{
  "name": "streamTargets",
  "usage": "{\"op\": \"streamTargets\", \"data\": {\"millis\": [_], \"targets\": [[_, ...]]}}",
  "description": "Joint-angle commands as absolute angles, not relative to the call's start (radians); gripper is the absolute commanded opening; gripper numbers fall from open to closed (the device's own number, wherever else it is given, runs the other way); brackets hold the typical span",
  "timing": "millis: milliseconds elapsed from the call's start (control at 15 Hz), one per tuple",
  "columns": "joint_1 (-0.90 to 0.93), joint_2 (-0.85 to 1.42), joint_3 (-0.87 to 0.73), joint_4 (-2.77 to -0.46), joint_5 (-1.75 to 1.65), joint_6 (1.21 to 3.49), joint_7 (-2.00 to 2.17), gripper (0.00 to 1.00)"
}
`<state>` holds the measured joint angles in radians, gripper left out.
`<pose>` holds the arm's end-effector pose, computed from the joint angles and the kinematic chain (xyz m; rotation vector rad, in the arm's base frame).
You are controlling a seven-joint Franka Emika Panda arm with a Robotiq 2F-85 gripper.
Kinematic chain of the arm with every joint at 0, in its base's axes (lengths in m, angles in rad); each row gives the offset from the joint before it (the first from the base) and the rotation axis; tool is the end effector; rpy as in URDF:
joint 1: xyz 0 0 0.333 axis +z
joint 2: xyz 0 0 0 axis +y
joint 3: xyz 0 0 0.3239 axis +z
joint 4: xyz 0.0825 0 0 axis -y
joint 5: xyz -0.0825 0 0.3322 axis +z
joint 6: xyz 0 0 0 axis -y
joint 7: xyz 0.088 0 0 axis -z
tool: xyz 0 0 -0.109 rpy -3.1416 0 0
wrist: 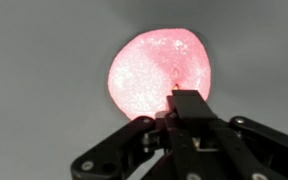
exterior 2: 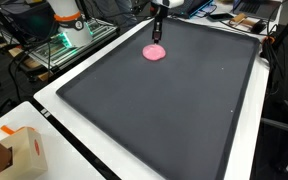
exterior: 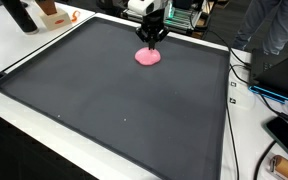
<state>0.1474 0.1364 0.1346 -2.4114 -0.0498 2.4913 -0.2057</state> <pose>0.4435 0.1287 0.3003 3.0194 0.8153 -0.0852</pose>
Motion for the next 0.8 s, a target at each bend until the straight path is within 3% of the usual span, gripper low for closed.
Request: {"op": "streamTargets", "data": {"millis": [0,733], "targets": [[0.147,0.089,0.139,-2.427,-0.078,2.463,-0.173,0.03],[0.155,-0.047,0.153,-2.411,-0.067,2.327,-0.165,0.03]]}}
